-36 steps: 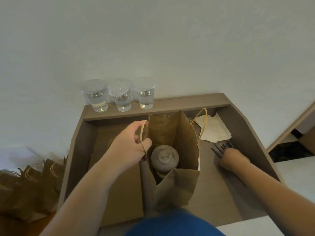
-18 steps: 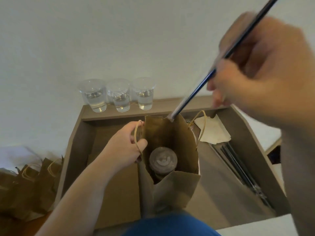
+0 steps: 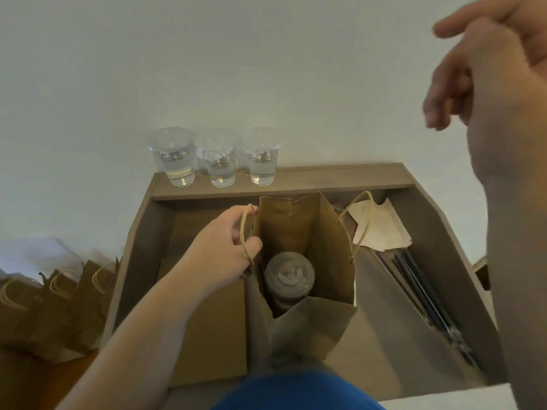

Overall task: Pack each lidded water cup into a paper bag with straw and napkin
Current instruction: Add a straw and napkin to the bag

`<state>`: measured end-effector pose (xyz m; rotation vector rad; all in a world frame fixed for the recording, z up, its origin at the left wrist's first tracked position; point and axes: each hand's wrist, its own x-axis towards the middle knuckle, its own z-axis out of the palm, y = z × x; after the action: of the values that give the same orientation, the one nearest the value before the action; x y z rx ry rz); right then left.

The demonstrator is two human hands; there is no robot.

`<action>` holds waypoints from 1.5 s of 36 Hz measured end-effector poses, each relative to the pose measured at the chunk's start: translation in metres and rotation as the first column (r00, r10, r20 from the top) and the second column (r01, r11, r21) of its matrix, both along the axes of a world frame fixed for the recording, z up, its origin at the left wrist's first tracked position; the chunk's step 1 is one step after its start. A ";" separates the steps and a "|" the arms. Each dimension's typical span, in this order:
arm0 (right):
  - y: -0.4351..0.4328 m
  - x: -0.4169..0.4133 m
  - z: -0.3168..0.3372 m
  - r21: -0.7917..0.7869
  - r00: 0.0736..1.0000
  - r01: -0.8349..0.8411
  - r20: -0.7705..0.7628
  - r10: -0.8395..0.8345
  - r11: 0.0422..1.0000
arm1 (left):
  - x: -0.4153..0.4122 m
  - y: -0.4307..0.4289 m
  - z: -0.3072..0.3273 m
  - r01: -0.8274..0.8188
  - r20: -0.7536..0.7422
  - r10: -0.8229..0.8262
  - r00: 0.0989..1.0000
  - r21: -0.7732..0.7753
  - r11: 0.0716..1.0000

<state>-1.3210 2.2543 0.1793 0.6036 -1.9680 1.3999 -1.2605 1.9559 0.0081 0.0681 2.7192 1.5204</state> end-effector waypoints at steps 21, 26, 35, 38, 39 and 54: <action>0.075 -0.105 -0.314 0.803 0.500 -0.290 0.591 -0.633 0.520 | 0.000 0.009 -0.004 -0.033 -0.040 0.033 0.999 -0.002 0.999; 0.069 -0.109 -0.318 0.866 0.539 -0.187 0.486 -0.688 0.465 | 0.003 0.011 -0.003 -0.043 -0.048 0.044 0.998 0.016 0.999; 0.073 -0.126 -0.307 0.763 0.400 -0.041 0.604 -0.689 0.645 | 0.005 0.009 -0.003 -0.048 -0.059 0.048 0.997 -0.005 0.999; 0.072 -0.118 -0.280 0.620 0.484 0.194 0.613 -0.625 0.760 | 0.005 0.008 -0.004 -0.044 -0.051 0.043 0.998 -0.009 0.999; 0.069 -0.114 -0.263 0.546 0.540 0.295 0.581 -0.608 0.784 | 0.005 0.007 -0.004 -0.043 -0.049 0.043 0.998 -0.010 0.999; -0.053 0.065 -0.059 0.721 0.977 -0.170 0.033 0.211 0.672 | -0.006 0.007 -0.002 -0.035 0.010 0.035 0.999 -0.023 0.999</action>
<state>-1.2558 2.2009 0.1201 1.2161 -2.4490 0.6287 -1.2664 1.9631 0.0065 0.0119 2.7436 1.4930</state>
